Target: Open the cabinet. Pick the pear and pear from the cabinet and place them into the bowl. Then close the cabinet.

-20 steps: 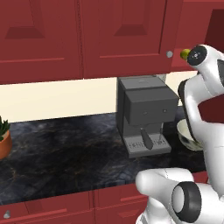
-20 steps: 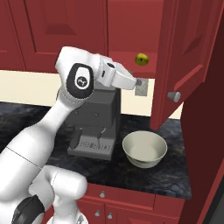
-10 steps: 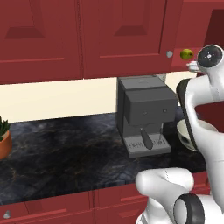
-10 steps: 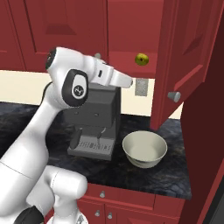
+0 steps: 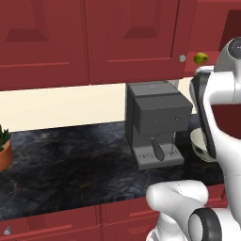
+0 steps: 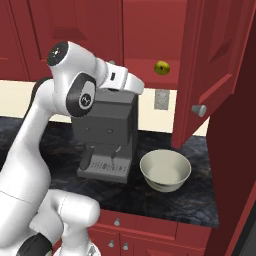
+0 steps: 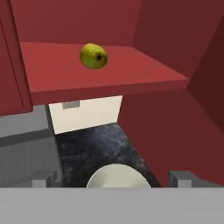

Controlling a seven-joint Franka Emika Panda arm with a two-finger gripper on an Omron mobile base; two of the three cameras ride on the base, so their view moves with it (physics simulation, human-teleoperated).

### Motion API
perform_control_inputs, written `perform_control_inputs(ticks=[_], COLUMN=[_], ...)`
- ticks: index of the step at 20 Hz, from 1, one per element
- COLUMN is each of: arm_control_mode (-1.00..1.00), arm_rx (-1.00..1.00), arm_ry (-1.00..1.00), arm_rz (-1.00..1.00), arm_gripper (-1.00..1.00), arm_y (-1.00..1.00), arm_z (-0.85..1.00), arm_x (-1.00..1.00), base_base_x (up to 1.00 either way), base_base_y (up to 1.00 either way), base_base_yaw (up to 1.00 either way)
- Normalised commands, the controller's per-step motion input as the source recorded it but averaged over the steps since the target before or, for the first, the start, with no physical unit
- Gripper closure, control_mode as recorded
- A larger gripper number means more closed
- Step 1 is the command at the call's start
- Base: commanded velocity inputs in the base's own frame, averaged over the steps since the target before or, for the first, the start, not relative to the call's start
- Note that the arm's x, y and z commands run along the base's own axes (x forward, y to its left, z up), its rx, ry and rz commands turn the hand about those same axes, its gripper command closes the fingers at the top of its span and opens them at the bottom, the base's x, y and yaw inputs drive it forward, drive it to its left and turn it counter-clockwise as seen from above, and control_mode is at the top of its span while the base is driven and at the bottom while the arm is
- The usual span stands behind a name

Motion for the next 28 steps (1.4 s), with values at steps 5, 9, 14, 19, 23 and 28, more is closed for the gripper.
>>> perform_control_inputs(ticks=[5,9,14,19,23,28], arm_control_mode=[-1.00,-1.00,-1.00,-1.00,-1.00,-1.00], arm_rx=[0.08,0.02,0.00,0.00,0.00,0.00], arm_ry=[0.09,0.01,0.00,-0.03,-0.07,-0.03], arm_rz=[0.16,0.16,0.17,0.15,0.11,0.06], arm_gripper=[-1.00,-1.00,-1.00,-1.00,-1.00,-1.00], arm_y=[0.32,0.41,0.44,0.39,0.23,0.03], arm_z=[0.12,0.03,0.00,0.06,0.13,0.19], arm_x=[0.00,0.00,0.00,0.02,0.20,0.28], base_base_x=[0.00,0.00,0.00,0.00,0.00,0.00], base_base_y=[0.00,0.00,0.00,0.00,0.00,0.00], base_base_yaw=[0.00,0.00,0.00,0.00,0.00,0.00])
